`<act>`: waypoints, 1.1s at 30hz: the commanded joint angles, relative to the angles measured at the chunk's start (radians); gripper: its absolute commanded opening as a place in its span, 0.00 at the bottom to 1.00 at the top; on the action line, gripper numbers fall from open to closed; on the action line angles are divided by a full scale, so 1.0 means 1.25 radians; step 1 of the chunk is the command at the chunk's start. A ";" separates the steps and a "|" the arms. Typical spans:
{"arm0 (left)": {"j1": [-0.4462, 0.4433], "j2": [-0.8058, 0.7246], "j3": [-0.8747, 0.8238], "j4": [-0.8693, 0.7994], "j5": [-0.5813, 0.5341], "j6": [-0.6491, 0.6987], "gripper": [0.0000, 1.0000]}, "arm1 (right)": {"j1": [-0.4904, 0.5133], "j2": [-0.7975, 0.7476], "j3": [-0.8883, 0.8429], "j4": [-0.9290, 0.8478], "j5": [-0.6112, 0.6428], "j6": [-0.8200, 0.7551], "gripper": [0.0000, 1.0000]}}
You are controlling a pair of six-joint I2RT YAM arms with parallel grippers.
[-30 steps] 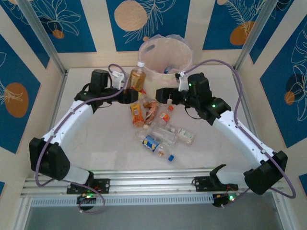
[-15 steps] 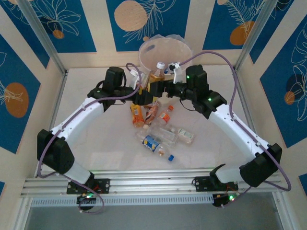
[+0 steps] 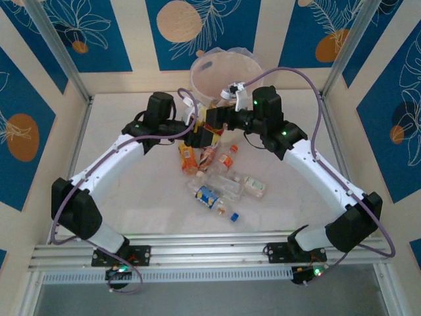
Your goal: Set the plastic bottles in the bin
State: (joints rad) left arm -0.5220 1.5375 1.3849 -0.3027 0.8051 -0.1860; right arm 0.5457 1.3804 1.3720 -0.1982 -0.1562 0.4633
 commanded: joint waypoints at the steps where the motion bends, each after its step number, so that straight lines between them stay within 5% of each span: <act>1: -0.011 -0.012 0.029 0.010 0.013 0.019 0.67 | -0.002 0.008 0.030 0.007 0.010 -0.007 0.64; 7: -0.011 -0.031 0.034 -0.026 -0.046 0.036 0.99 | -0.002 0.009 0.077 -0.037 0.063 -0.052 0.62; 20: -0.008 -0.217 -0.023 -0.075 -0.377 0.042 0.99 | -0.003 0.115 0.378 -0.098 0.297 -0.263 0.62; 25: -0.006 -0.236 -0.029 -0.122 -0.542 0.034 0.99 | -0.018 0.233 0.514 -0.087 0.364 -0.309 0.63; 33: -0.002 -0.235 -0.044 -0.142 -0.653 0.001 0.99 | -0.064 0.498 0.841 -0.231 0.383 -0.301 0.63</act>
State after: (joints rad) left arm -0.5240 1.2465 1.3430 -0.4561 0.0906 -0.1600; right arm 0.4831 1.9347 2.3135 -0.3943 0.2829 0.1020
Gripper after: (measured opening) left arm 0.995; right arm 0.640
